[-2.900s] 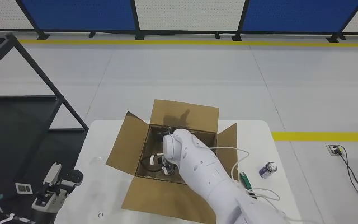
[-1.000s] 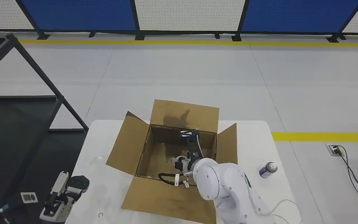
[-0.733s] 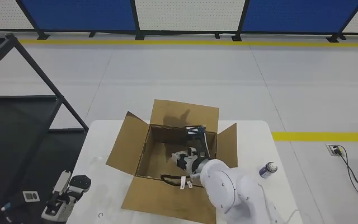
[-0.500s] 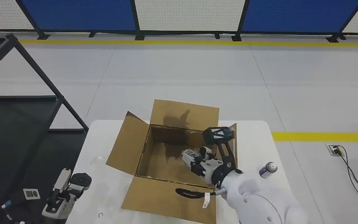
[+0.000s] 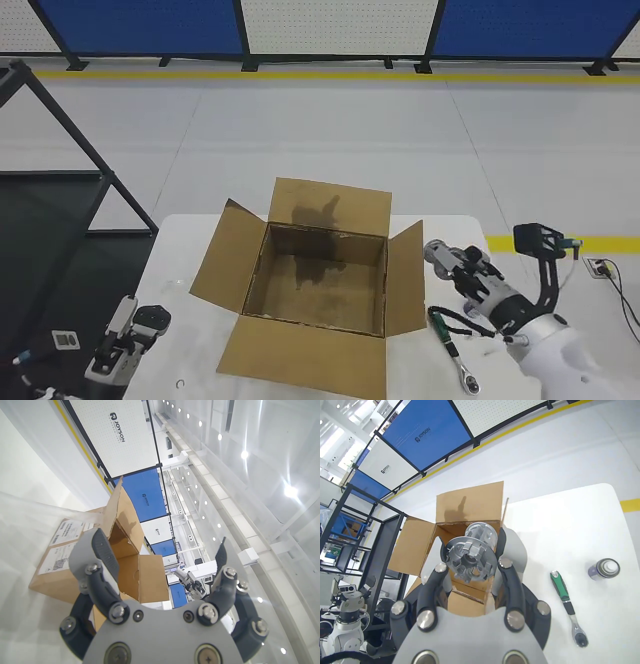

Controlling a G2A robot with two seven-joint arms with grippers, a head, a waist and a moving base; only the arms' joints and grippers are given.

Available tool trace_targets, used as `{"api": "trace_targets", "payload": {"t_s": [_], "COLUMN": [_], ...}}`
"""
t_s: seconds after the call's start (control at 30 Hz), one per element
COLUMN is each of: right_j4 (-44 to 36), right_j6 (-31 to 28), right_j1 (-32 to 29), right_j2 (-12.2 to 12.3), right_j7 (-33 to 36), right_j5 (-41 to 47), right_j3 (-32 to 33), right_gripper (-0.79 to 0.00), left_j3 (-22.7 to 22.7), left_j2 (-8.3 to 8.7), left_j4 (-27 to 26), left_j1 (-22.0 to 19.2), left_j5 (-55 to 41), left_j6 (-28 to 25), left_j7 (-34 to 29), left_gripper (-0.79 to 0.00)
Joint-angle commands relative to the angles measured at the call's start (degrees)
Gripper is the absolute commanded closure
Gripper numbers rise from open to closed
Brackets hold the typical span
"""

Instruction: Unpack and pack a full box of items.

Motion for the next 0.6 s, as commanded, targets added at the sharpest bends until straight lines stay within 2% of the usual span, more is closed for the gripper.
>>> {"api": "trace_targets", "payload": {"t_s": [0.0,0.13,0.3,0.57], "right_j4": [0.0,0.0,0.0,0.0], "right_j6": [-1.2,-3.0,-2.3,-1.8], "right_j1": [-1.7,-5.1,-7.7,-7.7], "right_j2": [0.2,0.8,1.7,1.9], "right_j7": [-0.2,1.7,9.1,10.1], "right_j5": [3.0,7.5,9.9,9.8], "right_j3": [3.8,10.3,16.0,16.4], "right_gripper": [0.000,0.000,0.000,0.000], "left_j3": [0.3,0.8,0.5,0.3], "left_j2": [-0.01,-0.05,-0.11,-0.16], "left_j4": [-0.1,-0.5,-1.0,-1.0], "left_j1": [0.0,0.3,0.9,1.1], "left_j5": [0.3,0.9,0.4,-0.5], "left_j6": [0.1,0.1,-0.7,-1.0], "left_j7": [0.0,0.2,0.4,0.7], "left_gripper": [-0.785,-0.785,-0.785,-0.785]}}
